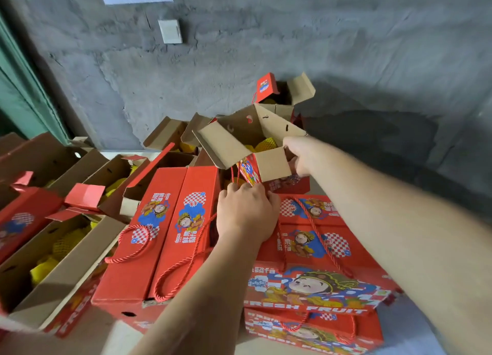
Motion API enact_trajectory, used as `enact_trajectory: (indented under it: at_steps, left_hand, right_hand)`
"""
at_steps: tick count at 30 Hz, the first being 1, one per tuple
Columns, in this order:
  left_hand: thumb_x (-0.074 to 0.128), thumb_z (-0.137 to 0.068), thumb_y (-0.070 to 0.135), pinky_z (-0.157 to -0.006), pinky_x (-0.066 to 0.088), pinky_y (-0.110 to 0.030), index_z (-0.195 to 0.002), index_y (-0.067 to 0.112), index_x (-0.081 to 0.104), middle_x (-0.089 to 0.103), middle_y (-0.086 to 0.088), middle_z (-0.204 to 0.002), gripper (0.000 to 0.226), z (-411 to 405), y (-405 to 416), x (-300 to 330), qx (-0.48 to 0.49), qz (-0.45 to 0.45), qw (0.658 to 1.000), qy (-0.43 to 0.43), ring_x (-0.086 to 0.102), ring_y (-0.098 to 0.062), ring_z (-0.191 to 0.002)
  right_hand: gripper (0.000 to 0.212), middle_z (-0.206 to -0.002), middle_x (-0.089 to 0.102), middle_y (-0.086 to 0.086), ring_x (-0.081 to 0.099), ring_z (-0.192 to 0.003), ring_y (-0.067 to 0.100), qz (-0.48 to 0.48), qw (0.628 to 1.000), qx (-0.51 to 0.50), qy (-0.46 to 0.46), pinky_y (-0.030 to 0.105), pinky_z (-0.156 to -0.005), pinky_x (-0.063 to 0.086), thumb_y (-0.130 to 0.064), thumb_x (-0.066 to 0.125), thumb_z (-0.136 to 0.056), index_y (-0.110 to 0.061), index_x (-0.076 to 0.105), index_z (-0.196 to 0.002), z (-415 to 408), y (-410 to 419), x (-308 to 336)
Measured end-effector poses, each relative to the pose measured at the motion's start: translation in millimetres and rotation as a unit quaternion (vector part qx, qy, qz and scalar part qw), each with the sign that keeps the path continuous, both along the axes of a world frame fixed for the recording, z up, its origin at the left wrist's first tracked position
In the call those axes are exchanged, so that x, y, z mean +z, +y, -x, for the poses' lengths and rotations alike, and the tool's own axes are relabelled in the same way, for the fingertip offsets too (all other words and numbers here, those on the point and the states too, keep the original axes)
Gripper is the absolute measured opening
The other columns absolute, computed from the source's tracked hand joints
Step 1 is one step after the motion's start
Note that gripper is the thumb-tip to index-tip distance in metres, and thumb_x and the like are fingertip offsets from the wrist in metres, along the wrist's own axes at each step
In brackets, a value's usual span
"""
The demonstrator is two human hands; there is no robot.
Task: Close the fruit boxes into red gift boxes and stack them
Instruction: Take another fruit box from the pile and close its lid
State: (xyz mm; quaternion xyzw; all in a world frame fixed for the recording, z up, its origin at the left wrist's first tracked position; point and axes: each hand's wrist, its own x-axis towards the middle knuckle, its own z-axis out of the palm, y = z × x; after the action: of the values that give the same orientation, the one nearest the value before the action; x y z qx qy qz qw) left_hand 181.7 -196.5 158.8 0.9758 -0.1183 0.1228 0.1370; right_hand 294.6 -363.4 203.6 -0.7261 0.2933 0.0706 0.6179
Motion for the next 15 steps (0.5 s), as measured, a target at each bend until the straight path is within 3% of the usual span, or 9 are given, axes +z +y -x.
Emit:
enact_trajectory:
  at_steps: [2, 5, 8, 10, 15]
  left_hand:
    - [0.031, -0.1, 0.048, -0.094, 0.044, -0.044, -0.1, 0.021, 0.068, 0.072, -0.002, -0.106, 0.046, -0.5, 0.6, 1.4, 0.003, 0.012, 1.0, -0.004, 0.058, -0.029, -0.105]
    - [0.036, -0.101, 0.043, -0.092, 0.045, -0.043, -0.101, 0.02, 0.064, 0.069, -0.002, -0.106, 0.037, 2.8, 2.3, 7.0, -0.01, 0.029, 0.999, -0.024, 0.061, -0.03, -0.103]
    - [0.044, -0.101, 0.039, -0.092, 0.046, -0.042, -0.108, 0.02, 0.062, 0.066, 0.001, -0.111, 0.027, 11.6, 6.9, 12.6, -0.065, 0.061, 0.993, -0.074, 0.06, -0.027, -0.106]
    - [0.048, -0.1, 0.035, -0.09, 0.048, -0.042, -0.112, 0.022, 0.063, 0.064, 0.004, -0.113, 0.023, 20.4, 12.2, 17.0, -0.105, 0.103, 0.983, -0.105, 0.059, -0.024, -0.105]
    - [0.051, -0.104, 0.024, -0.085, 0.052, -0.038, -0.119, 0.021, 0.064, 0.064, 0.006, -0.113, 0.02, 40.4, 36.2, 42.3, -0.131, 0.304, 0.938, -0.108, 0.058, -0.016, -0.105]
  right_hand:
    - [0.035, -0.113, 0.069, 0.01, 0.069, -0.102, 0.031, -0.024, 0.999, -0.034, -0.015, 0.044, -0.096, 0.057, -0.023, 0.064, -0.087, -0.014, 0.056, -0.12, 14.9, -7.9, 28.4]
    - [0.01, -0.078, 0.068, 0.007, 0.072, -0.068, 0.024, -0.059, 0.995, -0.055, -0.06, 0.04, -0.084, 0.061, -0.012, 0.057, -0.09, -0.014, 0.054, -0.099, 51.2, -9.9, 76.0]
    - [0.009, -0.055, 0.067, 0.007, 0.071, -0.05, 0.024, -0.056, 0.992, -0.032, -0.106, 0.042, -0.058, 0.063, -0.008, 0.051, -0.095, -0.013, 0.048, -0.088, 95.0, -10.7, 121.5]
    - [0.008, -0.058, 0.069, 0.009, 0.072, -0.051, 0.026, -0.054, 0.991, -0.025, -0.121, 0.041, -0.048, 0.059, -0.009, 0.052, -0.097, -0.012, 0.049, -0.09, 126.7, -8.8, 150.6]
    - [0.011, -0.072, 0.067, 0.008, 0.073, -0.069, 0.025, -0.021, 0.987, -0.014, -0.158, 0.037, -0.052, 0.06, -0.008, 0.054, -0.096, -0.016, 0.047, -0.097, 200.3, 0.5, 196.4]
